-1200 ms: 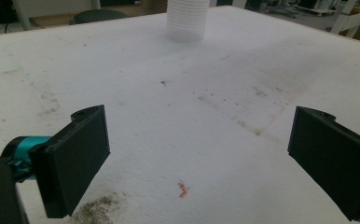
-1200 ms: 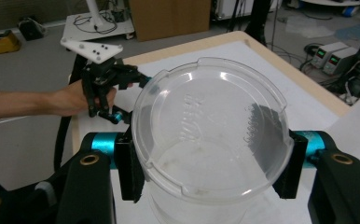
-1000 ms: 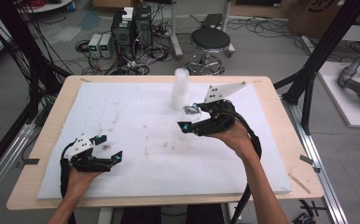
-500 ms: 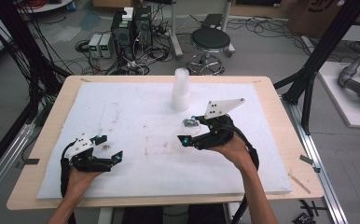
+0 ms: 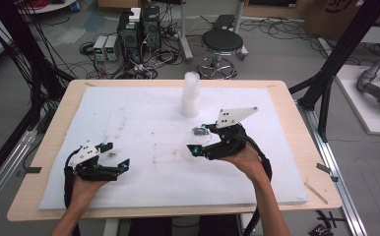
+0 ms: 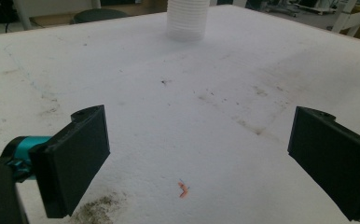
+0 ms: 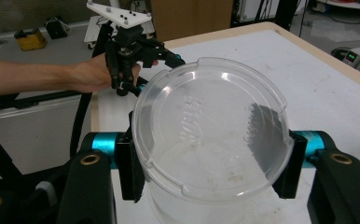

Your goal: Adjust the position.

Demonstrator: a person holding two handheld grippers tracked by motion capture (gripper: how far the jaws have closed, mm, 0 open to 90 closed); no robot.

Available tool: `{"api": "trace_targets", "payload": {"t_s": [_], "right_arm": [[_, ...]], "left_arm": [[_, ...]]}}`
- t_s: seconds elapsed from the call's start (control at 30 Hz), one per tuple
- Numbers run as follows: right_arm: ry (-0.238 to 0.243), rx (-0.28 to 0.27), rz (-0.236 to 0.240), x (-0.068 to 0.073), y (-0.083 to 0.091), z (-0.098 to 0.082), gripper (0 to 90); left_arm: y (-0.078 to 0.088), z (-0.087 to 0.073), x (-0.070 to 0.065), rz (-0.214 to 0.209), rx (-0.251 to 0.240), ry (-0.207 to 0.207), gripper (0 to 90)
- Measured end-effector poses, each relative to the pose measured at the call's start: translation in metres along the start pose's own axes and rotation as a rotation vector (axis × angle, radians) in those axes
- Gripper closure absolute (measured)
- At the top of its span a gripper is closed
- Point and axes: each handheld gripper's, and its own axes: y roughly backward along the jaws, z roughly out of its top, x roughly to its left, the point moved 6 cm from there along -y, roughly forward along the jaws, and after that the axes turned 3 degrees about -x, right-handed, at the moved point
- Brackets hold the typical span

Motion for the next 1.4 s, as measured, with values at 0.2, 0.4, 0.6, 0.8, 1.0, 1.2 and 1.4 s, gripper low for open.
{"api": "trace_targets", "payload": {"t_s": [0.2, 0.4, 0.6, 0.8, 1.0, 1.2, 1.4], "right_arm": [[-0.002, -0.005, 0.004, -0.001, -0.002, -0.002, 41.6], [0.001, -0.02, 0.025, 0.001, -0.002, -0.002, 41.7], [0.002, -0.07, 0.073, 0.003, -0.004, -0.001, 41.6], [-0.011, -0.146, 0.145, 0.004, -0.007, -0.002, 41.7], [-0.02, -0.216, 0.205, 0.007, -0.01, -0.001, 41.8], [-0.015, -0.241, 0.227, 0.008, -0.012, -0.001, 41.8], [-0.017, -0.248, 0.232, 0.008, -0.012, -0.001, 41.8]], "left_arm": [[0.001, 0.003, 0.0, -0.02, -0.005, -0.007, 5.2], [0.005, 0.022, -0.007, -0.154, -0.038, -0.064, 5.2], [0.003, 0.04, -0.019, -0.289, -0.068, -0.091, 5.2], [-0.007, 0.056, -0.042, -0.439, -0.119, -0.088, 5.2], [-0.02, 0.074, -0.068, -0.539, -0.165, -0.088, 5.2], [-0.037, 0.086, -0.091, -0.598, -0.181, -0.106, 5.2], [-0.056, 0.097, -0.115, -0.643, -0.196, -0.116, 5.2]]}}
